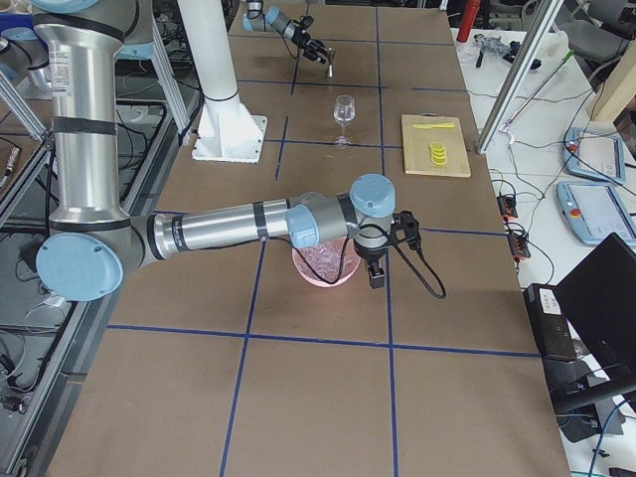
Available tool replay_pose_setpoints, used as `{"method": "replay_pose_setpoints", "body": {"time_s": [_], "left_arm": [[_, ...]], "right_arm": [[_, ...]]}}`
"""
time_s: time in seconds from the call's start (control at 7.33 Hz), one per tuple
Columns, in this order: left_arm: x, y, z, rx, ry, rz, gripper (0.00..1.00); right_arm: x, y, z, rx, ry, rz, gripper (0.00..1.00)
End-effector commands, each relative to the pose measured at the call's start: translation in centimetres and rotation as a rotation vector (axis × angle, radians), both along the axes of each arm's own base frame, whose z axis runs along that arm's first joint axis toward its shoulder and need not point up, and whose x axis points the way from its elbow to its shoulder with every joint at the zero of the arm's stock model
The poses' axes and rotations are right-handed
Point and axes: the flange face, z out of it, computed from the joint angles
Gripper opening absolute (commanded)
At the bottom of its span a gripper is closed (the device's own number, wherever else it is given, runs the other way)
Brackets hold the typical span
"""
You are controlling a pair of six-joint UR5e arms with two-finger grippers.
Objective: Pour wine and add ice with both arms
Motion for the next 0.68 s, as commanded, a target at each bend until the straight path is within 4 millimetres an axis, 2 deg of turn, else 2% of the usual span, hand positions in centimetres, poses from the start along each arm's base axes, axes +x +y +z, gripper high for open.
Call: {"method": "replay_pose_setpoints", "body": {"time_s": [0.0, 0.14, 0.27, 0.55], "left_arm": [[-1.9, 0.6, 1.7, -0.024, -0.081, 0.101, 0.69], [-3.1, 0.8, 1.2, -0.027, -0.088, 0.137, 0.97], [-5.8, 0.5, 1.1, -0.029, -0.128, 0.176, 1.00], [-9.4, -2.2, 2.6, -0.047, -0.193, 0.162, 1.00]], "right_arm": [[0.0, 0.0, -0.1, 0.001, 0.000, 0.001, 1.00], [0.0, 0.0, -0.3, 0.004, -0.001, 0.002, 1.00], [0.0, 0.0, -0.4, 0.006, -0.001, 0.002, 1.00], [0.0, 0.0, -0.3, 0.007, 0.001, 0.001, 1.00]]}}
